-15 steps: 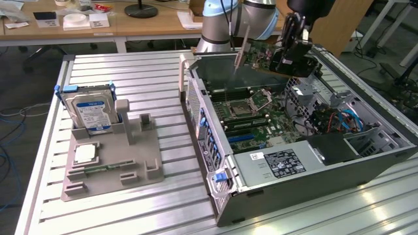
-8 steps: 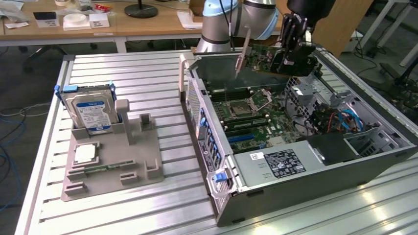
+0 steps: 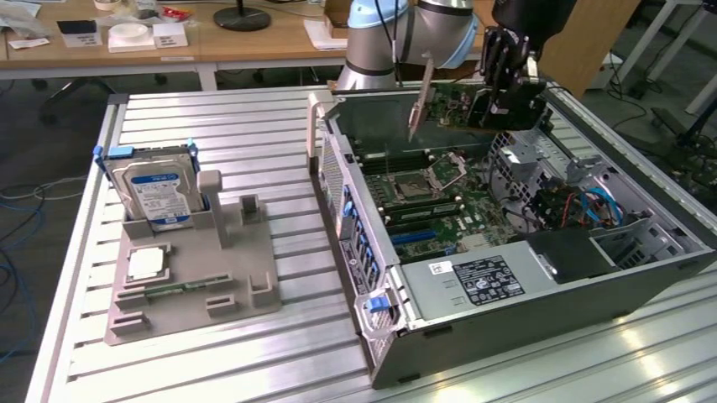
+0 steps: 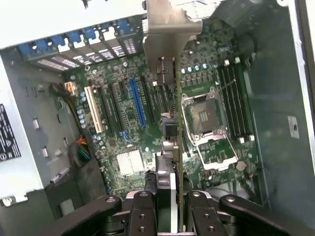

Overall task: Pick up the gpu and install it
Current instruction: 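Insert the gpu into the slot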

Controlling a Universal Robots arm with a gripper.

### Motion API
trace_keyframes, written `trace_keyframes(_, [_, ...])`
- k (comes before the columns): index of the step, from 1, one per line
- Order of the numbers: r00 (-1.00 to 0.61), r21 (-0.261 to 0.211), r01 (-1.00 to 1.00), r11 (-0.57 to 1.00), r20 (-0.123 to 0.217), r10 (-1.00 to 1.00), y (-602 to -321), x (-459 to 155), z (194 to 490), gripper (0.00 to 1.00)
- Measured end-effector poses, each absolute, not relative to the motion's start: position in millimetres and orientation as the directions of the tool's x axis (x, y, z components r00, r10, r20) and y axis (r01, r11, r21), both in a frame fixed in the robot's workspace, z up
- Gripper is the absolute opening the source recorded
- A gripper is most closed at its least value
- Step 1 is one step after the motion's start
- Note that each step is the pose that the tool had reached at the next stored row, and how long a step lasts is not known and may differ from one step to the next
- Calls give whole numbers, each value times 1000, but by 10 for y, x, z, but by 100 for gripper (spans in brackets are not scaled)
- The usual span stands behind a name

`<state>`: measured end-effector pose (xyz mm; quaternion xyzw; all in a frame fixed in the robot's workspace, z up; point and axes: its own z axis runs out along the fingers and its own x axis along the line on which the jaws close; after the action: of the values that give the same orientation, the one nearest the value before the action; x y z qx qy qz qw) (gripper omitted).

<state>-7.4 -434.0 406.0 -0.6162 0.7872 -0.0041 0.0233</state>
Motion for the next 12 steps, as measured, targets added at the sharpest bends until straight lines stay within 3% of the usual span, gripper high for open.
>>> trace_keyframes(12, [-95, -35, -995, 96, -33, -995, -4353, -73, 3905, 28])
